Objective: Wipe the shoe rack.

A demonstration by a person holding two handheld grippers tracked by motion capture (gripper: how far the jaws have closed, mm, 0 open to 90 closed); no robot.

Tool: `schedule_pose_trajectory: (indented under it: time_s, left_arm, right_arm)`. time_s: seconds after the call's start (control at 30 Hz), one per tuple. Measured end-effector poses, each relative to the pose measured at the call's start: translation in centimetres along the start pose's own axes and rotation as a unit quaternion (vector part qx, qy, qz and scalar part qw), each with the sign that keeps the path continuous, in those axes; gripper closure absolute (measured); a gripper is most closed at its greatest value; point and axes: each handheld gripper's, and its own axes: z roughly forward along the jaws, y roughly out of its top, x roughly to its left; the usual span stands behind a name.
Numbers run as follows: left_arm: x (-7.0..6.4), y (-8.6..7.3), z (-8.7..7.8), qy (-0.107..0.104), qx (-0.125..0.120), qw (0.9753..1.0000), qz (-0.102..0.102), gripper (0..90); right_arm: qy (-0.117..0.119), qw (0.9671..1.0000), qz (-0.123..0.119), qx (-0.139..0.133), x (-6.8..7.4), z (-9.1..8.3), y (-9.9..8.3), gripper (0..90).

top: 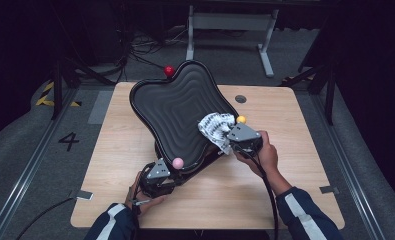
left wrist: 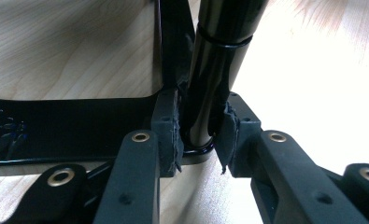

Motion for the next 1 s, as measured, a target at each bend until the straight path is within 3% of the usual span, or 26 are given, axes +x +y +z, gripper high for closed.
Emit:
schedule_pose_trajectory:
  time_s: [0.3,0.4,0.57,0.63,0.73,0.77,0.9,1.0]
  left_arm:
    - [0.0,0.0,0.0,0.0,-0.001,1.0,0.0,70.3]
    - [0.0,0.0,0.1,-0.001,-0.004,1.0,-0.003,70.2]
    - [0.0,0.0,0.1,-0.001,-0.002,1.0,-0.004,70.1]
    - [0.0,0.1,0.1,0.0,-0.002,1.0,-0.004,70.1]
    - [-0.1,0.1,0.2,0.0,-0.003,1.0,-0.003,70.1]
    - [-0.1,0.1,0.2,0.0,-0.004,1.0,-0.004,70.1]
    - [-0.1,0.1,0.2,0.0,-0.004,1.0,-0.002,70.0]
    - [-0.2,0.1,0.2,-0.001,-0.001,1.0,0.004,69.1]
  right_arm:
    - [-0.023,0.9996,0.008,0.013,-1.4,-0.6,-1.5,79.0]
    - [-0.02,0.9995,0.019,0.013,-1.7,-0.6,-1.8,79.1]
    - [-0.012,0.9998,0.017,0.001,-1.4,-0.6,-1.5,79.1]
    - [0.012,0.9997,0.011,-0.015,-0.6,-0.6,-0.9,79.0]
    - [0.029,0.9993,0.003,-0.024,0.3,-0.7,-0.3,78.9]
    - [0.047,0.9986,-0.004,-0.026,1.0,-0.7,0.1,78.8]
    - [0.071,0.9968,-0.03,-0.02,3.2,-0.7,0.9,78.4]
    - [0.08,0.996,-0.035,-0.02,3.7,-0.8,1.1,78.3]
